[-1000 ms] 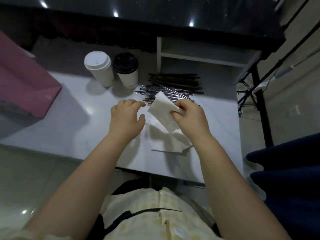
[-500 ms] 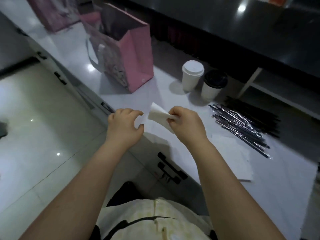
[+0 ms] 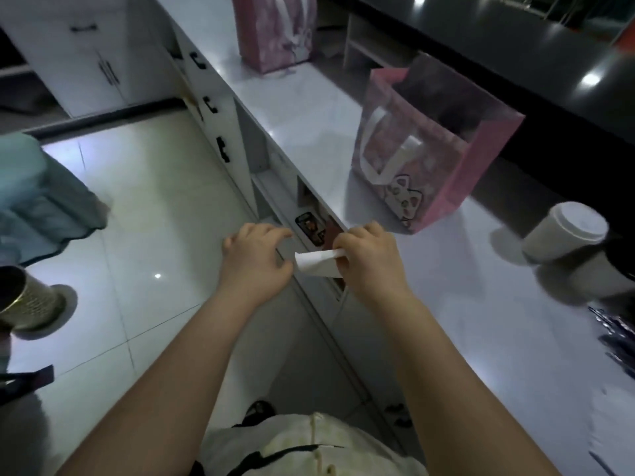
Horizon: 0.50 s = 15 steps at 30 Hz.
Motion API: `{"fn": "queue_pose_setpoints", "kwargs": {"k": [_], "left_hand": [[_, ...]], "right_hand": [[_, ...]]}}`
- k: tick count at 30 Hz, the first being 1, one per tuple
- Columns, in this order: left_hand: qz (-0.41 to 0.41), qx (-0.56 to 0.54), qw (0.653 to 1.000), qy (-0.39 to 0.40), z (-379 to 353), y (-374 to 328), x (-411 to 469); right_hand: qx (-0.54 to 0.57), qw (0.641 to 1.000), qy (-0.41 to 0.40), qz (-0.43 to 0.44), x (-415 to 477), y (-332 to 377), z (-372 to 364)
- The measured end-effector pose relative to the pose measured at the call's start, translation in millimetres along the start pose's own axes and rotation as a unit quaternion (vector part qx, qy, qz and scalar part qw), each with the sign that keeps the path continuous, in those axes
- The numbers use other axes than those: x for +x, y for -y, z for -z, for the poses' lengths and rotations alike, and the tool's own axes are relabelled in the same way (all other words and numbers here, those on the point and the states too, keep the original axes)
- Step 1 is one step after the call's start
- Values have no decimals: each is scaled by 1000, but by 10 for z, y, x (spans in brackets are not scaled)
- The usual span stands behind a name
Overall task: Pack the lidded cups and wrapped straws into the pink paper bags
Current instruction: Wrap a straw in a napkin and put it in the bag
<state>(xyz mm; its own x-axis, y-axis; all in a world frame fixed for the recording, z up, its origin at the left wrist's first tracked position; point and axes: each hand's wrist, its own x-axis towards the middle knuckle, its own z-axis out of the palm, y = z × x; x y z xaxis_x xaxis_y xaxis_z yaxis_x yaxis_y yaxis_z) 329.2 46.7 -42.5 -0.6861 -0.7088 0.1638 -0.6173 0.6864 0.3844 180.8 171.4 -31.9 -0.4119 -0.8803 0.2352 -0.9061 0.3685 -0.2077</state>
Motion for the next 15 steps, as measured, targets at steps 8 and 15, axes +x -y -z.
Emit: {"fn": "queue_pose_setpoints", "kwargs": {"k": [8, 15], "left_hand": [[-22, -2, 999, 27, 207, 959, 781], [-49, -23, 997, 52, 251, 1000, 1546]], "right_hand": [[43, 996, -32, -72, 897, 514, -292], [26, 992, -73, -101, 1446, 509, -81]]}}
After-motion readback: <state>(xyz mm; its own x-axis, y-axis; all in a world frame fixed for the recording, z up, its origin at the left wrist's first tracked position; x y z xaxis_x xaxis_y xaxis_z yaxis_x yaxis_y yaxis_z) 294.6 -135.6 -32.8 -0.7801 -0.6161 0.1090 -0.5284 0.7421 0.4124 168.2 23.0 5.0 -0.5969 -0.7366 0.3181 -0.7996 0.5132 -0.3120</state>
